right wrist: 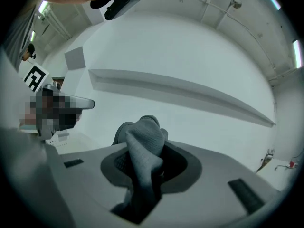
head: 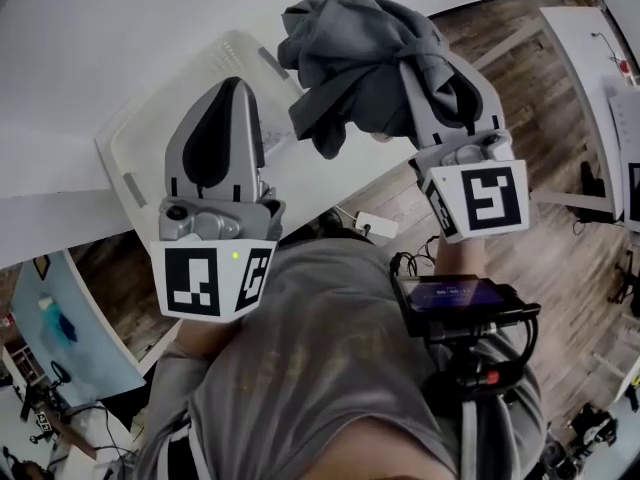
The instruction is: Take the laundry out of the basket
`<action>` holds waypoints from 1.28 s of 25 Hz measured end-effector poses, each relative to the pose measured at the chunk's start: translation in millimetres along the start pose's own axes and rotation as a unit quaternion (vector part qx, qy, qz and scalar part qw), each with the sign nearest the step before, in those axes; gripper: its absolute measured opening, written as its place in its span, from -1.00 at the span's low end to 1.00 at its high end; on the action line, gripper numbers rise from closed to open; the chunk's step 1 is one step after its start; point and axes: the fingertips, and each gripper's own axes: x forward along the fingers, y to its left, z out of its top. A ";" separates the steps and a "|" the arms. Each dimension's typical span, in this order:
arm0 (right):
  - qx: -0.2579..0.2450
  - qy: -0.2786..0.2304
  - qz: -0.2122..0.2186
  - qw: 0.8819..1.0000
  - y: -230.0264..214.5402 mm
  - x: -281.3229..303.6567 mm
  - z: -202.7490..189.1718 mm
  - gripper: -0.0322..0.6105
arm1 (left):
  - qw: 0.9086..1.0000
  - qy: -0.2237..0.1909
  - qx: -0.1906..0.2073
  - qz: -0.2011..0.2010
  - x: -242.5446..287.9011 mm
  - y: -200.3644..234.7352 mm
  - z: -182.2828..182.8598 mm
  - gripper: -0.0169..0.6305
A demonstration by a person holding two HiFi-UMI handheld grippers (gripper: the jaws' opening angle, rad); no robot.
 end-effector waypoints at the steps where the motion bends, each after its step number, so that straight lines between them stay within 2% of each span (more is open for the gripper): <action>1: 0.006 0.012 0.004 1.000 0.3 6.8 -17.7 -0.57 | 1.000 0.010 0.000 0.002 5.6 2.0 -9.5 -0.92; 7: 0.050 0.066 0.017 0.996 1.2 28.6 -99.9 -0.57 | 0.998 0.057 0.008 0.016 24.9 5.6 -41.4 -0.92; 17: 0.094 0.144 0.054 0.984 45.1 30.3 -186.4 -0.55 | 0.995 0.084 0.029 0.042 4.9 8.0 -32.6 -0.92; 23: 0.070 0.156 0.095 0.981 67.5 39.1 -194.9 -0.48 | 0.994 0.091 0.025 0.046 1.5 6.4 -37.0 -0.92; 26: 0.066 0.169 0.117 0.977 76.5 40.1 -196.3 -0.31 | 0.995 0.086 0.023 0.046 0.8 6.2 -36.8 -0.92; 30: 0.088 0.184 0.145 0.968 80.9 40.6 -192.1 -0.08 | 0.996 0.075 0.022 0.050 1.1 11.7 -32.8 -0.92; 32: 0.086 0.178 0.152 0.969 79.0 41.2 -181.5 -0.05 | 0.996 0.071 0.018 0.053 1.3 15.5 -33.2 -0.92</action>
